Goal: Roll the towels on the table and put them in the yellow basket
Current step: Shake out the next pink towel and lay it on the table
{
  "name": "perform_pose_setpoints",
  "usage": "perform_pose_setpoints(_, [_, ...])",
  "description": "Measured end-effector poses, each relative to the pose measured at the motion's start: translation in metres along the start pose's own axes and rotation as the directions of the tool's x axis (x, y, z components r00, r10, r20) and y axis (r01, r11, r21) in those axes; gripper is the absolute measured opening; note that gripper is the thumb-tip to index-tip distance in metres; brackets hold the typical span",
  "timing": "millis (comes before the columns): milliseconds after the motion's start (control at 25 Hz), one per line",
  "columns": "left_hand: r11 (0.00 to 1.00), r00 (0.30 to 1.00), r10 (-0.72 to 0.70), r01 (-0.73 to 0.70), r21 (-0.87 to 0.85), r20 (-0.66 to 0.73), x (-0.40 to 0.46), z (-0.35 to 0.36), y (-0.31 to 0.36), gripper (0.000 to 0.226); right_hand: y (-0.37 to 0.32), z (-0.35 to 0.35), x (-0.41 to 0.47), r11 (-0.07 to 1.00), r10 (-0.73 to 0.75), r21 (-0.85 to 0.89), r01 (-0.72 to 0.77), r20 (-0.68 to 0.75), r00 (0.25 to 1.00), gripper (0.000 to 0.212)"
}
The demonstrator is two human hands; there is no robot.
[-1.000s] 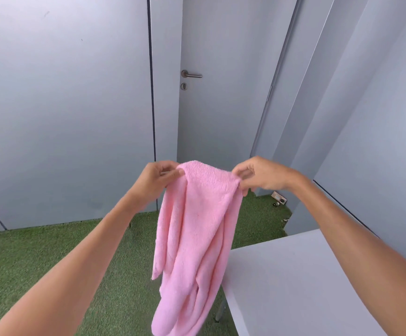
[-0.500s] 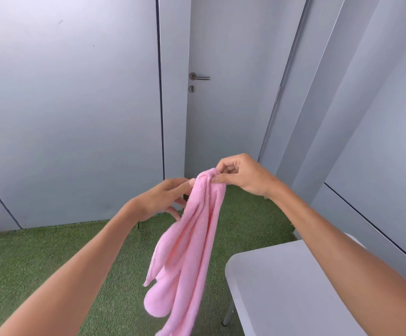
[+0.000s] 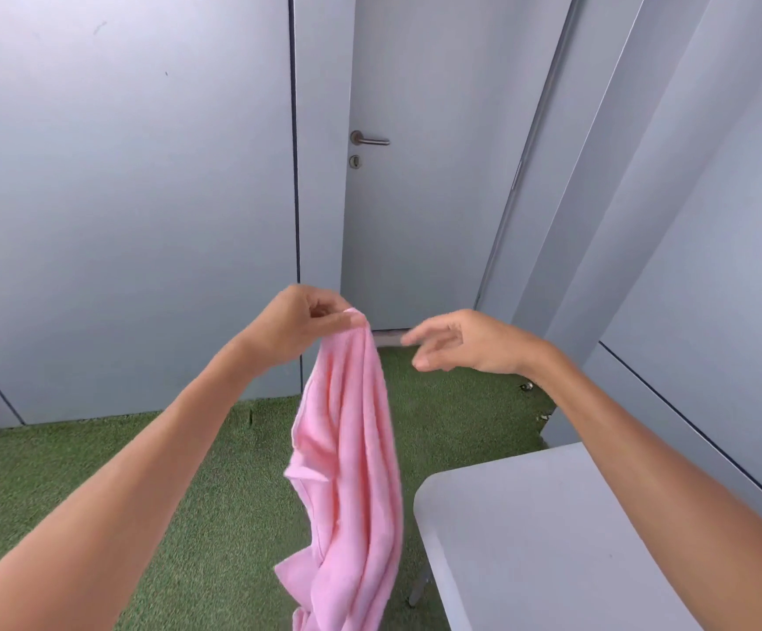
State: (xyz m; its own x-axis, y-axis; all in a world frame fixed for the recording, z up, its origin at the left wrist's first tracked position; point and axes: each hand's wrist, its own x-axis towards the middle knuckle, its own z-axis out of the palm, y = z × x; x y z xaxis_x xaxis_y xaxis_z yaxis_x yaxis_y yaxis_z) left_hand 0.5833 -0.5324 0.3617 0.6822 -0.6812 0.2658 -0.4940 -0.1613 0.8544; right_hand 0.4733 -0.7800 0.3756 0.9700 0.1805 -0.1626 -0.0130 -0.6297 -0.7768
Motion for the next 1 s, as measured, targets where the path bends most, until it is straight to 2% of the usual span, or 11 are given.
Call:
perform_pose_setpoints(80, [0.983, 0.992, 0.044, -0.064, 0.174, 0.115, 0.0, 0.012, 0.018, 0.018, -0.011, 0.01, 0.007, 0.987, -0.058, 0.147, 0.06, -0.015, 0.998, 0.038])
perform_pose_setpoints(120, [0.977, 0.988, 0.053, -0.082, 0.199, 0.145, -0.001, 0.017, 0.022, 0.018, -0.013, 0.017, 0.011, 0.973, -0.08, 0.215, 0.077, 0.001, 0.997, 0.035])
perform_pose_setpoints(240, [0.99, 0.99, 0.031, -0.048, 0.13, 0.136, -0.006, 0.01, 0.017, 0.02, -0.009, 0.032, 0.022, 0.935, -0.094, 0.35, 0.065, 0.066, 0.993, 0.027])
perform_pose_setpoints(320, [0.995, 0.991, -0.009, -0.005, 0.103, 0.134, -0.01, 0.002, 0.007, 0.027, -0.01, 0.037, 0.024, 0.929, -0.106, 0.363, 0.066, 0.093, 0.99, 0.026])
perform_pose_setpoints(400, [0.997, 0.987, -0.055, 0.047, 0.058, 0.154, -0.019, 0.0, -0.008, 0.039, -0.013, 0.037, 0.024, 0.918, -0.141, 0.377, 0.122, 0.024, 0.99, 0.021])
perform_pose_setpoints(520, [0.988, 0.974, -0.156, 0.158, 0.002, 0.164, -0.041, 0.0, -0.036, 0.048, -0.009, 0.018, 0.018, 0.857, -0.099, 0.478, 0.192, -0.213, 0.972, 0.009])
perform_pose_setpoints(600, [0.981, 0.971, -0.191, 0.193, -0.004, 0.145, -0.051, -0.002, -0.044, 0.046, -0.002, 0.008, 0.009, 0.886, -0.052, 0.434, 0.16, -0.251, 0.967, 0.011])
perform_pose_setpoints(720, [0.991, 0.991, -0.122, 0.125, -0.048, 0.051, -0.042, -0.003, -0.022, 0.031, 0.001, 0.023, 0.009, 0.974, -0.057, 0.214, 0.07, -0.07, 0.996, 0.028])
perform_pose_setpoints(800, [0.997, 0.997, -0.077, 0.078, -0.03, 0.016, -0.028, -0.003, 0.0, 0.024, -0.003, 0.041, 0.013, 0.986, -0.072, 0.151, 0.07, 0.01, 0.997, 0.03])
perform_pose_setpoints(920, [0.989, 0.996, -0.07, 0.062, 0.138, 0.053, -0.024, -0.01, -0.01, 0.036, -0.005, 0.035, 0.01, 0.975, -0.138, 0.153, 0.162, -0.157, 0.978, 0.024])
perform_pose_setpoints(1000, [0.971, 0.991, -0.121, 0.108, 0.212, 0.049, -0.039, -0.017, -0.031, 0.049, 0.004, 0.015, 0.001, 0.98, -0.163, 0.066, 0.187, -0.266, 0.95, 0.028])
